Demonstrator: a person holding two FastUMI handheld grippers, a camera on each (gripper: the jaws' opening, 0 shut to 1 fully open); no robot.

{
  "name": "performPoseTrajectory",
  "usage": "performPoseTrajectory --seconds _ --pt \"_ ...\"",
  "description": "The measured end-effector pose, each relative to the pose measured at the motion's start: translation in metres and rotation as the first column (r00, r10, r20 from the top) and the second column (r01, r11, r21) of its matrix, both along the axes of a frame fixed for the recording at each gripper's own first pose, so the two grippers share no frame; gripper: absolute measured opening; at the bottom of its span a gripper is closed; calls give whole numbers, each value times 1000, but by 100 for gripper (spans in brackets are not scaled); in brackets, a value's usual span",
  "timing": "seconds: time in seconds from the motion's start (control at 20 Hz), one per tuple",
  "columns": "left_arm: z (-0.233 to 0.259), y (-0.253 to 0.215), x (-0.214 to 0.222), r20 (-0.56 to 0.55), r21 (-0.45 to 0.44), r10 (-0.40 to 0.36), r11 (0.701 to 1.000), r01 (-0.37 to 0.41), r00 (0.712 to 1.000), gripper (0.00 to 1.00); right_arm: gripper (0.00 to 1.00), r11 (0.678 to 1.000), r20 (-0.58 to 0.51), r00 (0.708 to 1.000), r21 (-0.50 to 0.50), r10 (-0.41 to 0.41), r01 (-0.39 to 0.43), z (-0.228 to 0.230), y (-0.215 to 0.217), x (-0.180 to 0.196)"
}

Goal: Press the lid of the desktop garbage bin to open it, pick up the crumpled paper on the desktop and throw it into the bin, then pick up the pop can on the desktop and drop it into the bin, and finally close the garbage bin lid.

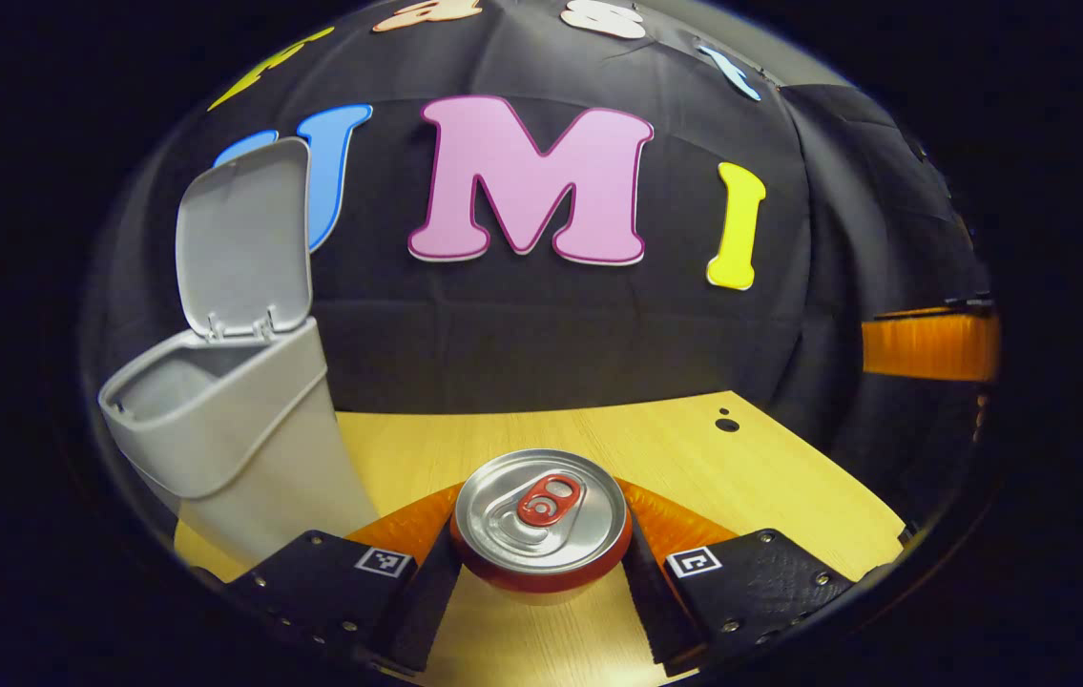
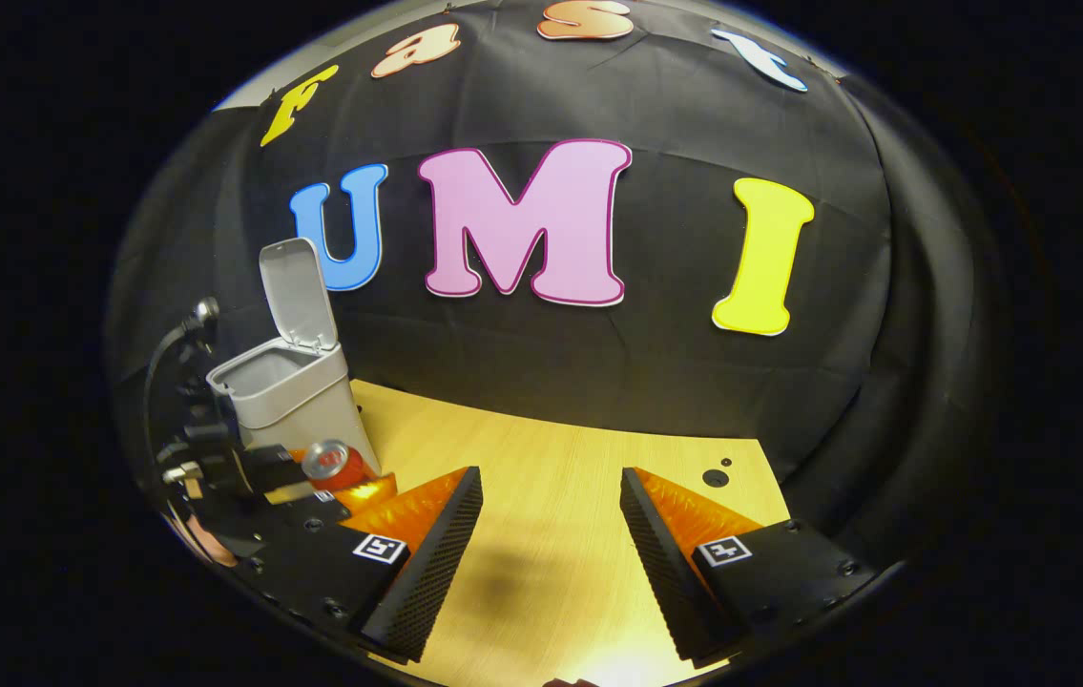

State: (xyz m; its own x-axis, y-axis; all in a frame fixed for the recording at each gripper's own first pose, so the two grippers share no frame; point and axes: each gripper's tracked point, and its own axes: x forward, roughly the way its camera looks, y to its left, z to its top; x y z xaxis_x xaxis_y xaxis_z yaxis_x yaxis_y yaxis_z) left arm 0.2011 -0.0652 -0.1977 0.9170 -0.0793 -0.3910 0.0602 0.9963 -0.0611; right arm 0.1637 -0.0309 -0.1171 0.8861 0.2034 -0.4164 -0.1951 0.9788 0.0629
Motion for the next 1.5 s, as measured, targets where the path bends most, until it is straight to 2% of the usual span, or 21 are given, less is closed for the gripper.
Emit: performPoseTrajectory --seconds 0.1,0.3,0.5,0.6,0.95,1.25,1.4,1.5 --pt "37 15 0 31 14 7 1000 -7 999 82 95 1000 13 1000 15 -7 7 6 2 -4" --pt "105 58 3 74 -54 72 996 -68 995 82 94 1000 45 999 14 -25 24 17 4 -13" --pt "165 129 10 147 5 112 994 -114 983 81 94 999 71 997 -2 -39 39 27 5 -26" --pt "178 166 16 167 14 149 988 -154 975 81 94 999 83 995 -5 -47 47 32 11 -30" --pt "121 256 15 46 44 251 967 -253 967 81 95 998 95 994 -15 -62 63 40 27 -47" --pt "90 272 12 8 53 259 964 -259 966 82 95 996 77 994 -16 -81 82 37 33 -61" --pt "90 274 13 37 78 264 961 -266 964 84 94 996 72 993 -13 -92 93 37 32 -66" --pt "97 273 13 71 41 260 964 -264 963 84 94 995 72 993 -14 -97 98 37 32 -68"
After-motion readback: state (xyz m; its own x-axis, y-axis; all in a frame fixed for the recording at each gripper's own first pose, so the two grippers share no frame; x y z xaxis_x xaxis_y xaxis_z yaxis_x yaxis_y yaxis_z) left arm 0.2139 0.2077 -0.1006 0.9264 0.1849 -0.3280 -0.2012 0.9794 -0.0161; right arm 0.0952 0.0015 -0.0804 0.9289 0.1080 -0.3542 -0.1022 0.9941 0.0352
